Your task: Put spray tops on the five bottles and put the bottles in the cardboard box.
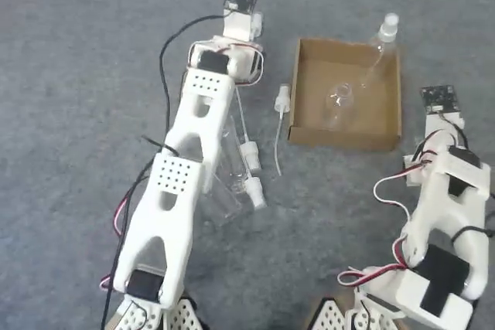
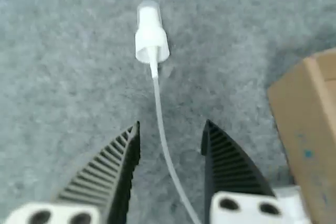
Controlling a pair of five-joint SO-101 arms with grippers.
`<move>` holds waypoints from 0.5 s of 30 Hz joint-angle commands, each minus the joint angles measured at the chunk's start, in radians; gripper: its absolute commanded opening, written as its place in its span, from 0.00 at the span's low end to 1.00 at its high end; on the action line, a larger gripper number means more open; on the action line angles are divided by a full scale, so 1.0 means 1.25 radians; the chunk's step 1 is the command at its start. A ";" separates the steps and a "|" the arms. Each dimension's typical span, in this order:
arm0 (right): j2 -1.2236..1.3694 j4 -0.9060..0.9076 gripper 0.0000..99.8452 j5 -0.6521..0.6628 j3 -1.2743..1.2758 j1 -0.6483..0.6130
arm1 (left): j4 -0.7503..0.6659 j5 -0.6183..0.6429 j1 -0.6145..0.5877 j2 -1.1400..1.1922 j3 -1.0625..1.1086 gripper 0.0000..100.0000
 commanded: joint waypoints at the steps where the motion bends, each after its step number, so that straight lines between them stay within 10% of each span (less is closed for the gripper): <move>1: -0.019 -0.017 0.06 0.005 -0.004 -0.012 | 0.050 0.012 0.007 0.086 -0.207 0.17; 15: -0.019 -0.015 0.06 0.006 -0.004 -0.010 | 0.058 0.012 0.002 0.123 -0.223 0.01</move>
